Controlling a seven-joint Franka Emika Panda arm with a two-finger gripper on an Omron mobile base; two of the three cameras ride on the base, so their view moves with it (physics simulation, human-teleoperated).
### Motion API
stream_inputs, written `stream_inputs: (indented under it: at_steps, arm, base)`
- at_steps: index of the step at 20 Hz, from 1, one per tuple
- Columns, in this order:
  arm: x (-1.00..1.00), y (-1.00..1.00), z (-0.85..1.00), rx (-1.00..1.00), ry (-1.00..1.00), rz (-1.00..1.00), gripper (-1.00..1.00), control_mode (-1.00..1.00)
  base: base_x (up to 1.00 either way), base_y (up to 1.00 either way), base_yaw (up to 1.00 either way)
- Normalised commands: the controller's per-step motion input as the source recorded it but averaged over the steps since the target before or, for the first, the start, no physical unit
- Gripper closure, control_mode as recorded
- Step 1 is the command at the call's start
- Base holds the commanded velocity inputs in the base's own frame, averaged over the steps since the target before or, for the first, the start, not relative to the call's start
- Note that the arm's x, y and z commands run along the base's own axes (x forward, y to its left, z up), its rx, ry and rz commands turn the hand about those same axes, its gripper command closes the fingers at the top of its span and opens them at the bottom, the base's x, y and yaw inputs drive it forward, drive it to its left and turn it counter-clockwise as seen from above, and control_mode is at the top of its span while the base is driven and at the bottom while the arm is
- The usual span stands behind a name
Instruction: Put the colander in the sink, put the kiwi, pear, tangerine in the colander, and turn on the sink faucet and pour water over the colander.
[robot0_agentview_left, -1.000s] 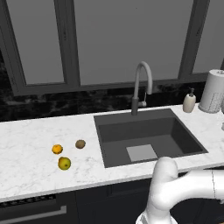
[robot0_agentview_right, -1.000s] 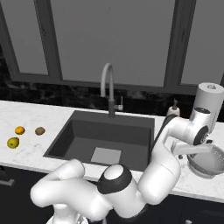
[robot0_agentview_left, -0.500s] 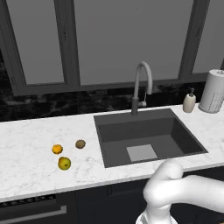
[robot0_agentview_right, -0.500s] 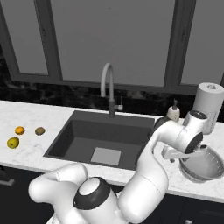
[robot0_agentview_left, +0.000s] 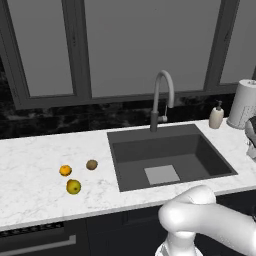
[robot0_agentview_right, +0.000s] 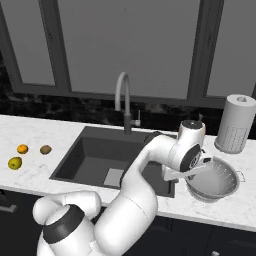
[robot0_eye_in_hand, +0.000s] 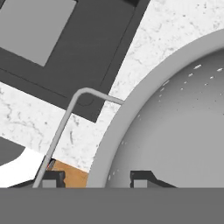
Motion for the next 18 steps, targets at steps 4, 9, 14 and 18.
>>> stream_inputs:
  at_steps: [4, 9, 14, 18]
  arm:
    - [-0.02, 0.45, 0.26, -0.16, -0.10, 0.23, 1.00, -1.00]
    - [-0.25, 0.59, 0.07, -0.03, -0.01, 0.10, 1.00, -1.00]
    - [-0.03, 0.45, 0.40, 0.04, 0.06, 0.00, 1.00, -1.00]
    - [-0.01, 0.55, 0.30, 0.00, 0.00, 0.00, 1.00, -1.00]
  base:
    - [0.00, 0.00, 0.00]
    - [0.00, 0.00, 0.00]
    - [0.00, 0.00, 0.00]
    - [0.00, 0.00, 0.00]
